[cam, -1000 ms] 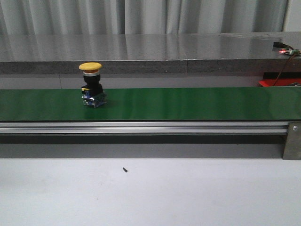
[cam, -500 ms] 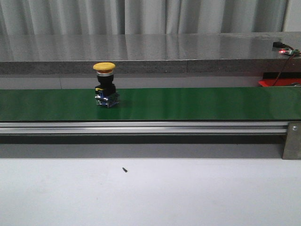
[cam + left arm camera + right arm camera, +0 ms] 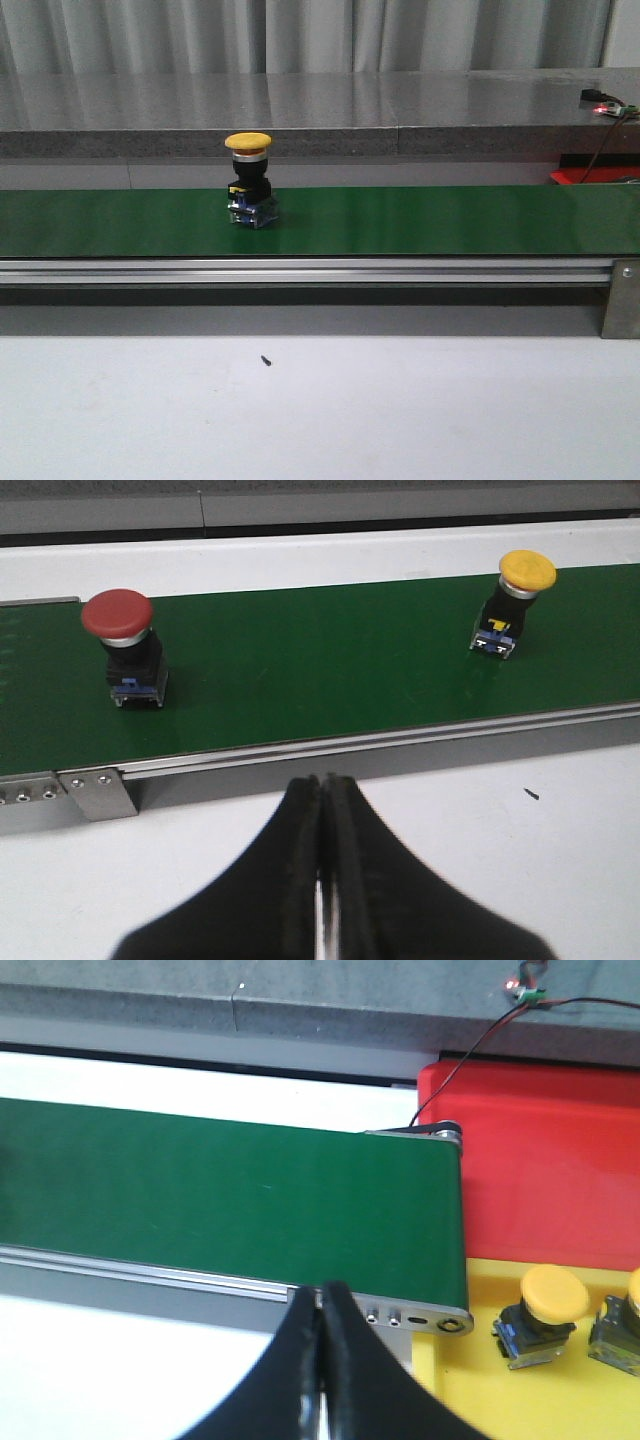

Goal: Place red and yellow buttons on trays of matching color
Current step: 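Move the right gripper above the belt over the approaching yellow button, then lower the right gripper onto the yellow button, grasp and lift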

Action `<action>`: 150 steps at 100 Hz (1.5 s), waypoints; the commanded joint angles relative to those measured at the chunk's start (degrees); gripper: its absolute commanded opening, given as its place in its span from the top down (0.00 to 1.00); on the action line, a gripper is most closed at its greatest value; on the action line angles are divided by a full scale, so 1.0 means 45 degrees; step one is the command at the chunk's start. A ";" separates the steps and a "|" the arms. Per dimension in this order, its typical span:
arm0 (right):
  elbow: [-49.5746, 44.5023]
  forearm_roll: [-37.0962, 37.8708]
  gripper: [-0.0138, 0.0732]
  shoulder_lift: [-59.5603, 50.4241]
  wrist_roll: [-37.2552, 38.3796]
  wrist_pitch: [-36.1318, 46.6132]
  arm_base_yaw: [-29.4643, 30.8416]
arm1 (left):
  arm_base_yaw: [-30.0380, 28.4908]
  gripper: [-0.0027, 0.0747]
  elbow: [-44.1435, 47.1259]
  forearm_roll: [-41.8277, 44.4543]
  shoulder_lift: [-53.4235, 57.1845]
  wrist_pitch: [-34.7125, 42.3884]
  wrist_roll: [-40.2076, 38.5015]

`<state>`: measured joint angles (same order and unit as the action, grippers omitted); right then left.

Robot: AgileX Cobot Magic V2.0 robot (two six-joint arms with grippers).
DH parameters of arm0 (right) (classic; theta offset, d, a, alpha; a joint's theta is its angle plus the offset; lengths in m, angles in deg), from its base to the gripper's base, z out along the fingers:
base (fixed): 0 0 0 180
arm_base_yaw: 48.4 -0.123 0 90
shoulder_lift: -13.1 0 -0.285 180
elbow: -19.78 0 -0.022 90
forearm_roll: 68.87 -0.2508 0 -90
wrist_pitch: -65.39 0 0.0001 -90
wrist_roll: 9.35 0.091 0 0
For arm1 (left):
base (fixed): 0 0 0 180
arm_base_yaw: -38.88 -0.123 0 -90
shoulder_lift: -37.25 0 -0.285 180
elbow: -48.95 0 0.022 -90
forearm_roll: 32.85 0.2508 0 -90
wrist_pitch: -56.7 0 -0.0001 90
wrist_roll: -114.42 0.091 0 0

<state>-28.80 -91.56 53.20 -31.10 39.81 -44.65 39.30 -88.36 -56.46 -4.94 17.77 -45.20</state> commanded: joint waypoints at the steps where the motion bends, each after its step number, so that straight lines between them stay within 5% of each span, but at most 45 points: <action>1: 0.1250 -0.0037 0.92 0.0960 -0.0055 0.0394 -0.0026 | 0.0095 0.99 -0.0057 -0.0406 0.0514 0.0997 0.0017; 49: 0.6965 -0.0052 0.88 0.6762 -0.0055 -0.2995 -0.1696 | 0.0095 0.99 0.0052 -0.0406 0.0957 0.0828 0.0017; 58: 0.7843 -0.0077 0.73 0.7845 -0.0055 -0.3554 -0.2253 | 0.0095 0.99 0.0052 -0.0406 0.0957 0.0828 0.0017; 75: 0.9401 -0.0117 0.25 0.9728 -0.0055 -0.4136 -0.3397 | 0.0095 0.99 0.0052 -0.0406 0.0957 0.0828 0.0017; 87: 1.0307 0.0122 0.08 1.0917 -0.0091 -0.4214 -0.4127 | 0.0095 0.99 0.0052 -0.0406 0.0957 0.0828 0.0017; 113: 1.1788 0.1829 0.08 1.2889 -0.0168 -0.4092 -0.5477 | 0.0095 0.99 0.0052 -0.0406 0.0957 0.0828 0.0017; 150: 1.2481 0.1975 0.08 1.4381 -0.0157 -0.3312 -0.6425 | 0.0095 0.99 0.0052 -0.0406 0.0957 0.0828 0.0017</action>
<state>24.93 -82.55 119.18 -31.33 22.12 -73.22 39.30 -86.49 -56.46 -0.47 18.03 -45.20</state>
